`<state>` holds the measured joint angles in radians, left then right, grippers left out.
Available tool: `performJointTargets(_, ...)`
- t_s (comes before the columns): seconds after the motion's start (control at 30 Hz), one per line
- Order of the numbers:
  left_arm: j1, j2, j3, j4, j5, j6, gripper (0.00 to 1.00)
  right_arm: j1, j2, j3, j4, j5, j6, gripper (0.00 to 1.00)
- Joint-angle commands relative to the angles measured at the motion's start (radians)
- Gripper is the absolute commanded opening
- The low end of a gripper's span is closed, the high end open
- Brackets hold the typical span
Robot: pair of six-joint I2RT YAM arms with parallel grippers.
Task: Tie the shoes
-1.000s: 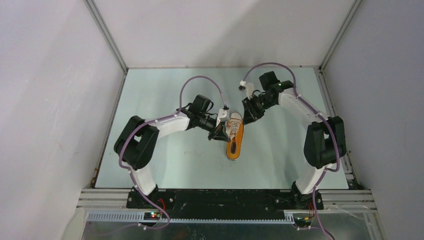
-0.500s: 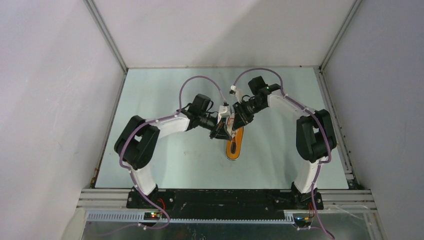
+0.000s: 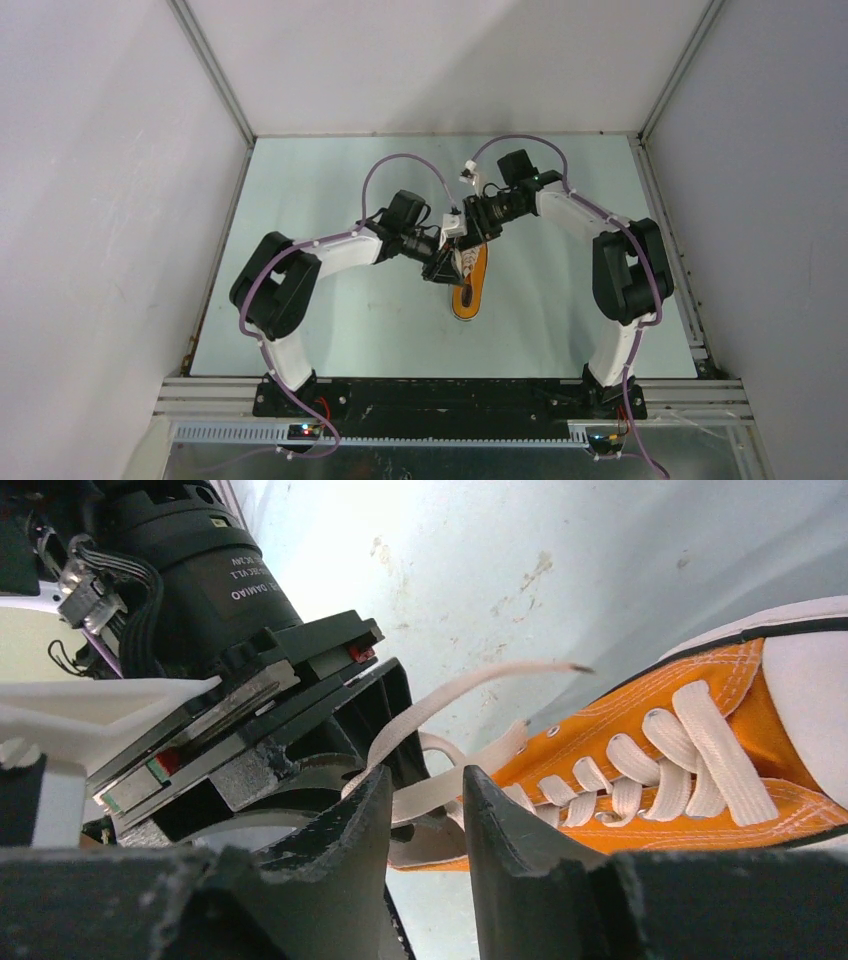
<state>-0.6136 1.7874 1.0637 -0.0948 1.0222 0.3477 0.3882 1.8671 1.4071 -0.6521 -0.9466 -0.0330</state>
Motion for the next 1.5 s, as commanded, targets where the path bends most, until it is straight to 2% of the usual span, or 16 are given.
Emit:
performJointTargets(0.0, -0.008, -0.020, 0.032, 0.027, -0.010, -0.033, 0.31, 0.019, -0.011, -0.008, 0.036, 0.000, 0.028, 0.36)
performJointTargets(0.13, -0.007, -0.021, 0.026, 0.079, -0.026, -0.112, 0.35, 0.021, -0.015, -0.011, 0.033, 0.023, 0.028, 0.36)
performJointTargets(0.17, -0.006, -0.020, 0.018, 0.133, -0.034, -0.136, 0.38, 0.022, -0.015, -0.011, 0.033, 0.026, 0.028, 0.35)
performJointTargets(0.3, 0.006, -0.008, -0.012, 0.286, -0.051, -0.351, 0.46, 0.025, -0.022, -0.014, 0.031, 0.036, 0.043, 0.36)
performJointTargets(0.4, 0.015, 0.005, -0.023, 0.379, -0.037, -0.458, 0.53, 0.028, -0.027, -0.019, 0.032, 0.041, 0.050, 0.36)
performJointTargets(0.77, 0.042, 0.024, 0.006, 0.376, -0.045, -0.589, 0.54, 0.025, -0.044, -0.020, 0.041, 0.062, 0.062, 0.36)
performJointTargets(0.97, 0.068, 0.039, 0.025, 0.351, -0.060, -0.624, 0.45, 0.021, -0.053, -0.021, 0.041, 0.079, 0.061, 0.35)
performJointTargets(1.03, 0.073, 0.043, 0.027, 0.357, -0.036, -0.634, 0.37, 0.021, -0.057, -0.021, 0.042, 0.083, 0.061, 0.35)
performJointTargets(1.07, 0.076, 0.044, 0.026, 0.361, -0.027, -0.637, 0.30, 0.019, -0.060, -0.021, 0.043, 0.085, 0.061, 0.35)
performJointTargets(1.2, 0.078, 0.046, 0.011, 0.393, 0.012, -0.637, 0.19, -0.015, -0.077, -0.021, 0.049, 0.079, 0.050, 0.36)
performJointTargets(1.33, 0.077, 0.054, -0.005, 0.414, 0.027, -0.620, 0.11, -0.058, -0.094, -0.012, 0.001, 0.032, -0.063, 0.39)
performJointTargets(1.47, 0.078, 0.059, -0.008, 0.414, 0.052, -0.591, 0.06, -0.071, -0.098, 0.001, -0.152, -0.027, -0.293, 0.40)
